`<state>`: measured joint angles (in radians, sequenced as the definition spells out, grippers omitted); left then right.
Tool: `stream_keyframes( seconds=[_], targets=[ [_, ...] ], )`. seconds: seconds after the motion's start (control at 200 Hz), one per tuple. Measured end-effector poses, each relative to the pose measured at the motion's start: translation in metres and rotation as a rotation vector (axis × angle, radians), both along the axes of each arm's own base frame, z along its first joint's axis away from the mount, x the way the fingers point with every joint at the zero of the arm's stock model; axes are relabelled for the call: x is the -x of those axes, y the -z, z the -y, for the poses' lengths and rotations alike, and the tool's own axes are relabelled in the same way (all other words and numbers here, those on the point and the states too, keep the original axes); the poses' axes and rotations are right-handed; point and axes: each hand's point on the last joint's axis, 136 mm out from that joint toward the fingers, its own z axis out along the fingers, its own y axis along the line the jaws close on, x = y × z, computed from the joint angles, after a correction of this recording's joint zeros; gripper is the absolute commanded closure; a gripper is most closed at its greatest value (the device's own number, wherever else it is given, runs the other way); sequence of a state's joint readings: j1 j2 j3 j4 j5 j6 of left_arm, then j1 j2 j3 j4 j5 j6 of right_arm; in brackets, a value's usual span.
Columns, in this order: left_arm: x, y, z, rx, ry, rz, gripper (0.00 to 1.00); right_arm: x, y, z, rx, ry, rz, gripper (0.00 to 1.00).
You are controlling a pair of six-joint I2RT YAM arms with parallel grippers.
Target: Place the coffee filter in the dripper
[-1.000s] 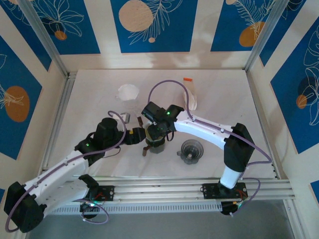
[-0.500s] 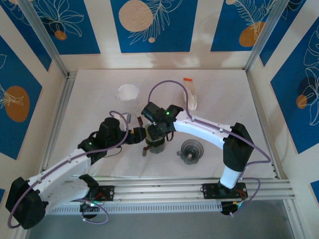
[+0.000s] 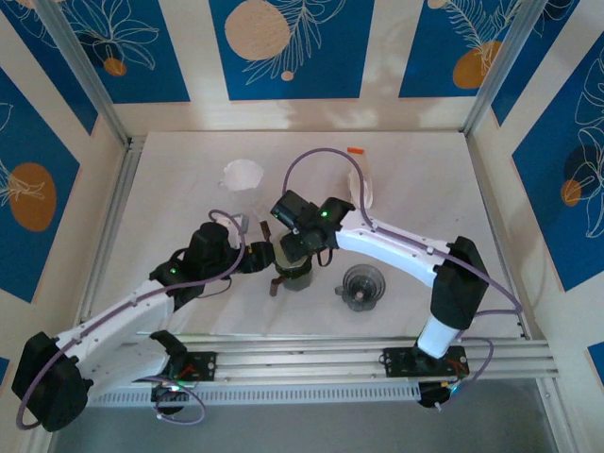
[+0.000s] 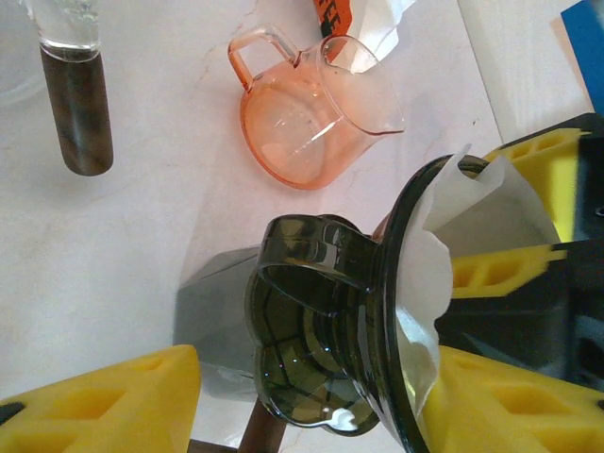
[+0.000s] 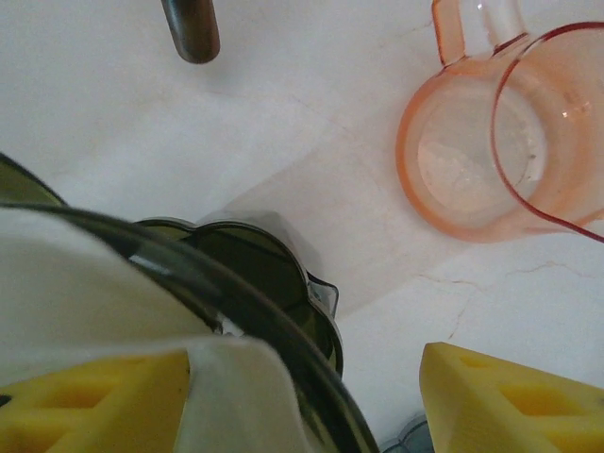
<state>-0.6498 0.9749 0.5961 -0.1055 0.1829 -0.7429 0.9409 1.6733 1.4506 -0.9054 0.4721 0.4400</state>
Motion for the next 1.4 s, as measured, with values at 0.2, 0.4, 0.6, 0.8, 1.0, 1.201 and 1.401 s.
stream_keyframes(
  seconds=[0.2, 0.4, 0.6, 0.8, 1.0, 1.201, 1.401],
  targets=[
    [-0.001, 0.000, 0.000, 0.002, -0.001, 0.001, 0.33, 0.001, -0.030, 0.006, -0.051, 0.016, 0.067, 0.34],
    [-0.001, -0.001, 0.001, 0.013, -0.008, -0.006, 0.18, 0.006, -0.087, 0.023, -0.175, 0.061, 0.178, 0.33],
    [0.000, -0.008, 0.002, 0.040, -0.011, -0.009, 0.07, 0.015, -0.105, 0.057, -0.262, 0.148, 0.231, 0.39],
    [0.002, -0.059, 0.001, 0.120, -0.010, 0.090, 0.00, 0.012, -0.069, 0.094, -0.261, 0.258, 0.168, 0.51],
    [0.014, -0.094, -0.016, 0.165, -0.036, 0.187, 0.00, 0.002, -0.018, 0.092, -0.320, 0.298, 0.018, 0.71],
    [0.028, -0.085, -0.039, 0.145, -0.091, 0.201, 0.00, -0.016, 0.011, 0.080, -0.368, 0.316, -0.073, 0.79],
    [0.038, -0.059, -0.056, 0.089, -0.128, 0.161, 0.00, -0.021, 0.032, 0.066, -0.380, 0.303, -0.136, 0.83]
  ],
)
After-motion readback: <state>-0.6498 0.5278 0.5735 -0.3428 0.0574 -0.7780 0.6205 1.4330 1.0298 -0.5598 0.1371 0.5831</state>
